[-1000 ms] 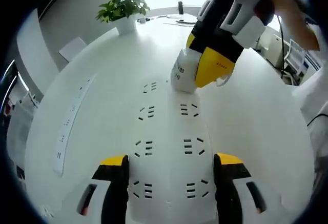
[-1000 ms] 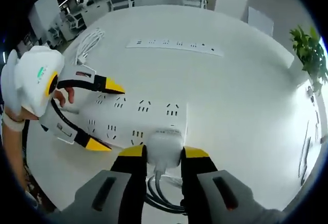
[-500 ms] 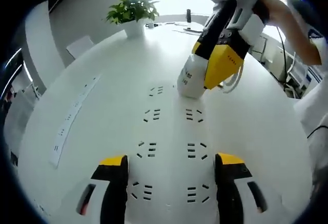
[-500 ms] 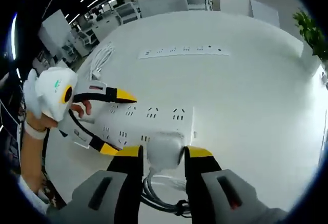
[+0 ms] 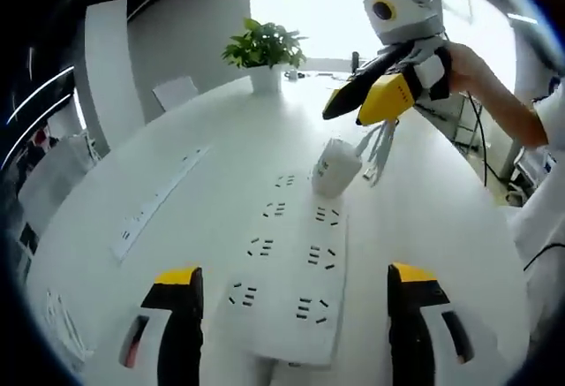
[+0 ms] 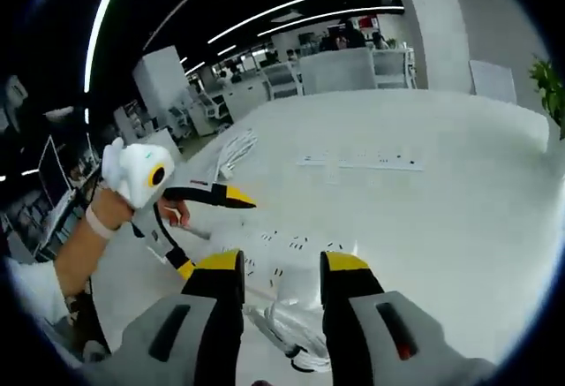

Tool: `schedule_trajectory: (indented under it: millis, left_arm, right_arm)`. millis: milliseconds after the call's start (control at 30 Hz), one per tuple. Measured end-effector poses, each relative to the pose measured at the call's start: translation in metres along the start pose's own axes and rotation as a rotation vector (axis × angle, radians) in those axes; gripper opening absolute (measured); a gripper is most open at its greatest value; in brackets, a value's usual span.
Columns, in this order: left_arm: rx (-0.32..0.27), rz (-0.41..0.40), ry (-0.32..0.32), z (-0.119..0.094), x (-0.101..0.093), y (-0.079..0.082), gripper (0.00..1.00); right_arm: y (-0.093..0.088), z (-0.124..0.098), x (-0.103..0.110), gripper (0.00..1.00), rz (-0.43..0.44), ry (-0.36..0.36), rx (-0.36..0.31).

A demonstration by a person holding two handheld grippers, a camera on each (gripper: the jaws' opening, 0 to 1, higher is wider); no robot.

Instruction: Straighten the power strip on the desk, plug the charger into it

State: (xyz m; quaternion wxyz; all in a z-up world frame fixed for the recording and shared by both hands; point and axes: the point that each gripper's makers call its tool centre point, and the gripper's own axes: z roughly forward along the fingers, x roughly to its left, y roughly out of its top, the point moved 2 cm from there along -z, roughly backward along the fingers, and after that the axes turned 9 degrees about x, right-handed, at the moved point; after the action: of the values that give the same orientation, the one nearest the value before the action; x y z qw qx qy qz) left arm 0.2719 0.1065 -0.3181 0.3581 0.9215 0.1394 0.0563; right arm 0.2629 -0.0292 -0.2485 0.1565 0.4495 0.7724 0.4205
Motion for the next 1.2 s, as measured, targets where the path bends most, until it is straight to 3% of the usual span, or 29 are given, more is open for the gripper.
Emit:
schedule_trajectory:
  millis: [100,267,400,633,867,1200]
  left_arm:
    - [-0.063,-0.050,0.043,-0.021,-0.007,-0.003,0.90]
    - [-0.144,-0.089,0.100,-0.052,-0.031,-0.014,0.96]
    - [-0.164,-0.086,0.130,-0.068,-0.052,-0.029,0.96]
    - [-0.186,-0.158,0.170,-0.085,-0.078,-0.051,0.96]
    - [-0.224,-0.244,0.219,-0.103,-0.100,-0.069,0.96]
    - [-0.155,-0.323,0.341,-0.134,-0.130,-0.111,0.96]
  right_arm:
    - [0.002,-0.014,0.004,0.35,-0.147,-0.028,-0.057]
    - [-0.010,-0.033,0.015,0.46,-0.215,-0.030,-0.086]
    - [-0.022,-0.045,0.018,0.52,-0.289,-0.064,-0.085]
    - [-0.037,-0.065,0.025,0.61,-0.291,-0.072,-0.103]
    - [-0.073,-0.077,0.022,0.69,-0.283,-0.111,-0.046]
    - [-0.117,-0.114,0.018,0.73,-0.243,-0.162,0.012]
